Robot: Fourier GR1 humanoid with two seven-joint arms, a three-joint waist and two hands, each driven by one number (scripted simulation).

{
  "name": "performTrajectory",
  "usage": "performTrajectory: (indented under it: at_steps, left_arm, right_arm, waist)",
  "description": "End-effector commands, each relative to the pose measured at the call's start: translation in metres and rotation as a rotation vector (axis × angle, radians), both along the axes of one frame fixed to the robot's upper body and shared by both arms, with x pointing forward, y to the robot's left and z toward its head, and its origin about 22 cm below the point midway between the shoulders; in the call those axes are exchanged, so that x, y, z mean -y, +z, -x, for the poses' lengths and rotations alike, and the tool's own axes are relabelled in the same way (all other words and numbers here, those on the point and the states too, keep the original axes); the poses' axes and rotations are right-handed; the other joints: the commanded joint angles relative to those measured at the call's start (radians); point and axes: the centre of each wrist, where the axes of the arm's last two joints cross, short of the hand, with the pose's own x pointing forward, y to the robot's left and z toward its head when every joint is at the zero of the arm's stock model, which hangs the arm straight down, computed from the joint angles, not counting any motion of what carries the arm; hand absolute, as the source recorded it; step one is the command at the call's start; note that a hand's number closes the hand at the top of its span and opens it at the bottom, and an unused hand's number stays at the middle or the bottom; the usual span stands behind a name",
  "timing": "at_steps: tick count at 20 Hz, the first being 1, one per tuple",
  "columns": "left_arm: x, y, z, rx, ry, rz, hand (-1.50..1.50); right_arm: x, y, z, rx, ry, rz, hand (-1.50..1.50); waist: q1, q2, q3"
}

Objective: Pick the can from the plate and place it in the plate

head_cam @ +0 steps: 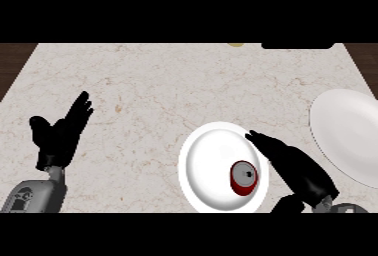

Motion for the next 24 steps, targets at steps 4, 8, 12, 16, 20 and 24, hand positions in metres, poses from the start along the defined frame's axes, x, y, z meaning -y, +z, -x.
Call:
performTrajectory:
  at_steps: [4, 8, 12, 16, 20, 24]
  left_arm:
    - [0.009, 0.008, -0.002, 0.004, -0.002, 0.004, 0.0]
    - [0.018, 0.015, 0.006, 0.008, 0.004, -0.001, 0.0]
    - [0.002, -0.023, 0.004, 0.006, -0.003, 0.01, 0.0]
    - [-0.006, -0.005, -0.006, -0.001, -0.02, 0.01, 0.0]
    - [-0.01, 0.01, -0.023, -0.001, 0.003, 0.006, 0.0]
    - [-0.009, 0.002, 0.015, 0.011, -0.006, 0.01, 0.0]
  right_arm:
    - [-0.022, -0.011, -0.002, -0.069, 0.017, 0.057, -1.5]
    - [-0.028, -0.027, -0.002, -0.058, 0.007, 0.079, -1.5]
    - [-0.023, -0.021, -0.022, -0.066, 0.009, 0.104, -1.5]
    - [-0.019, -0.03, -0.025, -0.065, 0.006, 0.117, -1.5]
    - [-0.05, -0.064, -0.02, -0.109, 0.08, 0.18, -1.5]
    - [-0.056, -0.041, -0.026, -0.157, 0.175, 0.148, 1.5]
  waist:
    - [-0.002, 0.0, 0.0]
    - [-0.001, -0.001, 0.001]
    - [-0.002, 0.001, 0.0]
    - [-0.003, 0.0, 0.0]
    - [-0.003, 0.002, 0.0]
    - [0.003, -0.001, 0.0]
